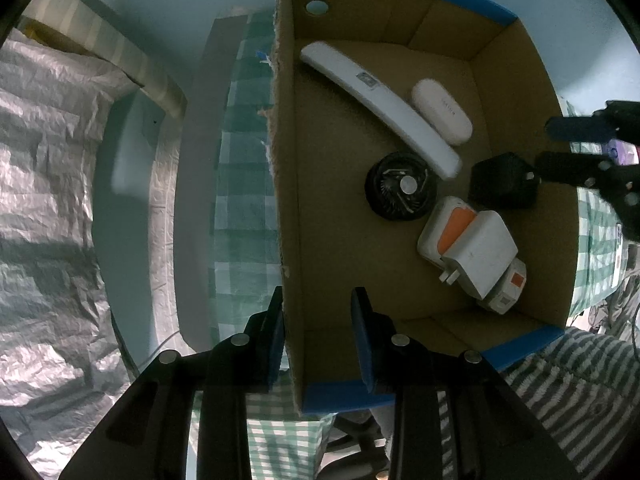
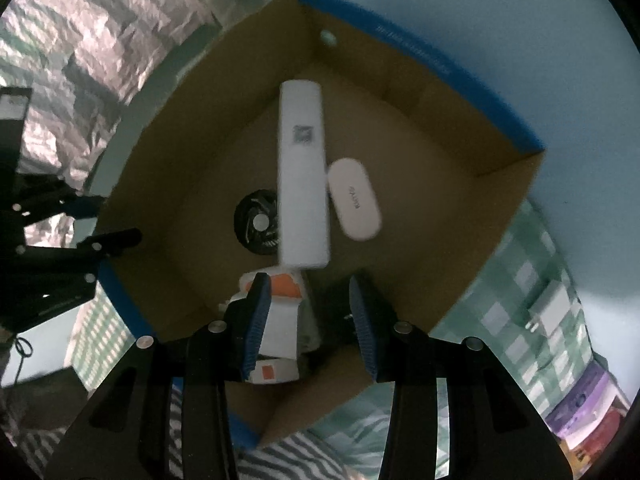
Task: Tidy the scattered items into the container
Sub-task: 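Lower the power bank into the box beside the earbud case and release, then move the right gripper to the white square charger and close on it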
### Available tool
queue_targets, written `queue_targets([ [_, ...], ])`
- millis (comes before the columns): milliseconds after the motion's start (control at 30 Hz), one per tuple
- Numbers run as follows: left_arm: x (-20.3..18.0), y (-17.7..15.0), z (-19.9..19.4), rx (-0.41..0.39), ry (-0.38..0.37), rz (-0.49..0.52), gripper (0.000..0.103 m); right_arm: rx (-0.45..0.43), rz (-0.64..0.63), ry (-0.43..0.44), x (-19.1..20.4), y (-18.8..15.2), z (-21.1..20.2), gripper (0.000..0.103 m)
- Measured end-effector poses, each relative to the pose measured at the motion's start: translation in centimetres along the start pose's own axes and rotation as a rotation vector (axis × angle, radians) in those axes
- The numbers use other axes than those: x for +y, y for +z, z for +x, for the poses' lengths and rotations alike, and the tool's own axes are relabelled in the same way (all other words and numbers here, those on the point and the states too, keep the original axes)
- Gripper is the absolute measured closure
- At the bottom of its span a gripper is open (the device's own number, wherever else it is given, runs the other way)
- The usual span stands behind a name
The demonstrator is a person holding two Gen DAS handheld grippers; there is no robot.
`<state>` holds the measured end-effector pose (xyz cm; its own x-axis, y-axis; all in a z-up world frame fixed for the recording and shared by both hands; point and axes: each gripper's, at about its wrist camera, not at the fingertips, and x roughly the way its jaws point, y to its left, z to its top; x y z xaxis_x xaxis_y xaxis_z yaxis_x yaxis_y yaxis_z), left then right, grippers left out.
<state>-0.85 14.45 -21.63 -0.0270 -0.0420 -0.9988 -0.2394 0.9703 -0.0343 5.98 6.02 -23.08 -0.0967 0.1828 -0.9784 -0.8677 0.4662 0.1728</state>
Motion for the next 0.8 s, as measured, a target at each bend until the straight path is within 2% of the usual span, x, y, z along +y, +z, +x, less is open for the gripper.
queue_targets([
  [533, -0.2, 0.4, 0.0, 0.005, 0.01, 0.007, 0.072, -0.082, 0.094, -0.027, -4.3, -1.0, -5.1, 0.055],
  [800, -0.3, 0.5, -0.1, 0.003, 0.008, 0.0, 0.072, -0.083, 0.195, -0.058, -8.7, -2.7, -5.9, 0.051],
])
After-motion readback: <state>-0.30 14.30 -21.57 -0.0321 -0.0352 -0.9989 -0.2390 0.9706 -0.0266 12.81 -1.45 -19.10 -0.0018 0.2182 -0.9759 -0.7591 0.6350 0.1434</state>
